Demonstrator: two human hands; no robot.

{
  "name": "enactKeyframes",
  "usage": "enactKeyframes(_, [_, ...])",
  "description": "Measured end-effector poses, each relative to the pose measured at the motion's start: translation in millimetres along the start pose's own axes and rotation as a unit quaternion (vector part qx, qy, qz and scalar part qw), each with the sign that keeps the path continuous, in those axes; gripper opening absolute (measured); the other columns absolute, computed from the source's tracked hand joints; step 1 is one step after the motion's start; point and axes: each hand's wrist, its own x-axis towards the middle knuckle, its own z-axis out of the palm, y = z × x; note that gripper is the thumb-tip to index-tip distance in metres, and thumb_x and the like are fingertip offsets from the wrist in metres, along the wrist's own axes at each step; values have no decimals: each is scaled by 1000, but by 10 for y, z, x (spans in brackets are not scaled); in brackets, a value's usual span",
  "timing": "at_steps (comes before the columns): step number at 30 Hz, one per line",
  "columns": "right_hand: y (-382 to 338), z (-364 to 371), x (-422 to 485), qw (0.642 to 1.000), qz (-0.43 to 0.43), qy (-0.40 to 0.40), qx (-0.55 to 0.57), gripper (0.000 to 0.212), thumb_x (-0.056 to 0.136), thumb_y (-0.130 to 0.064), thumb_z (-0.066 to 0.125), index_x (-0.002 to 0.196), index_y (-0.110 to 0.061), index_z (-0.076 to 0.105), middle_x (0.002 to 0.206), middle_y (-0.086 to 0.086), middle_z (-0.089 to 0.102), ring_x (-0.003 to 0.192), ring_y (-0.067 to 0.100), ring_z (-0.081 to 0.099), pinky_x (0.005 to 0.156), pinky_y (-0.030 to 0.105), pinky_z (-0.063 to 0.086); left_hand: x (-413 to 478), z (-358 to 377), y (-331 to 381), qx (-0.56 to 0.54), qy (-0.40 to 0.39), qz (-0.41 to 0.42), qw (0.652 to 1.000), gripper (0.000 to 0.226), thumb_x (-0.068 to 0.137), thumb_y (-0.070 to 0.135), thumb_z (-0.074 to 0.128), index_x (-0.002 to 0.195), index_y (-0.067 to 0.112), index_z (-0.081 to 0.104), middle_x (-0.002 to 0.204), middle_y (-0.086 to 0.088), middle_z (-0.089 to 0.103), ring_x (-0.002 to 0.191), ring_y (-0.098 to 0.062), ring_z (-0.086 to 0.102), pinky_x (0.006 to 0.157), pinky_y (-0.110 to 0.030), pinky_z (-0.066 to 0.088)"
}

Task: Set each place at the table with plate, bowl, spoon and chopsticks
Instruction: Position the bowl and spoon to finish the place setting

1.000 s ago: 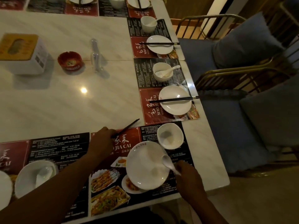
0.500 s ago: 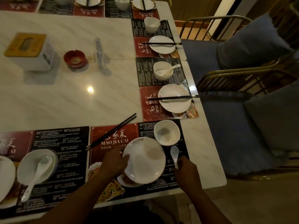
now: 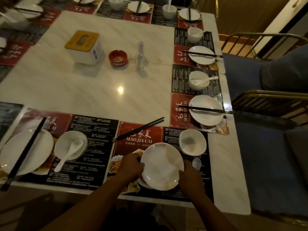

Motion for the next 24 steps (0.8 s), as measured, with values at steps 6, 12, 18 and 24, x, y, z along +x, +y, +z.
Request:
enactKeyframes(6, [-320,197,-68,994,48,-41,90,24,97,-21,58,120,-16,53,108,3,68,102,22,65,76,27,44,-103,-307,-344,-15,49,-19,999,13,86,17,71,98,21,72,80,9,65,76,-7,63,66,-24,50])
enactKeyframes(12, [-621,354,-81,992,50,-50,107,11,96,-28,61,101,-24,53,92,-6,64,86,13,63,76,34,56,-32,-592,-633,-25,42,-30,998,21,88,19,72,108,18,72,80,8,67,74,-5,64,66,-23,52])
enactKeyframes(18, [-711,417,-73,991,79,-45,94,11,95,-32,62,100,-25,56,92,-7,65,86,11,63,81,36,57,52,-648,-729,-22,16,-25,999,25,91,18,69,116,16,68,90,2,68,72,-8,65,53,-17,49])
enactKeyframes(24, [-760,484,-121,990,93,-41,95,12,96,-31,62,105,-25,57,91,-11,60,91,12,62,82,32,55,73,-695,-827,-11,7,-4,1000,27,89,22,71,116,19,69,90,6,67,81,-7,64,72,-25,54])
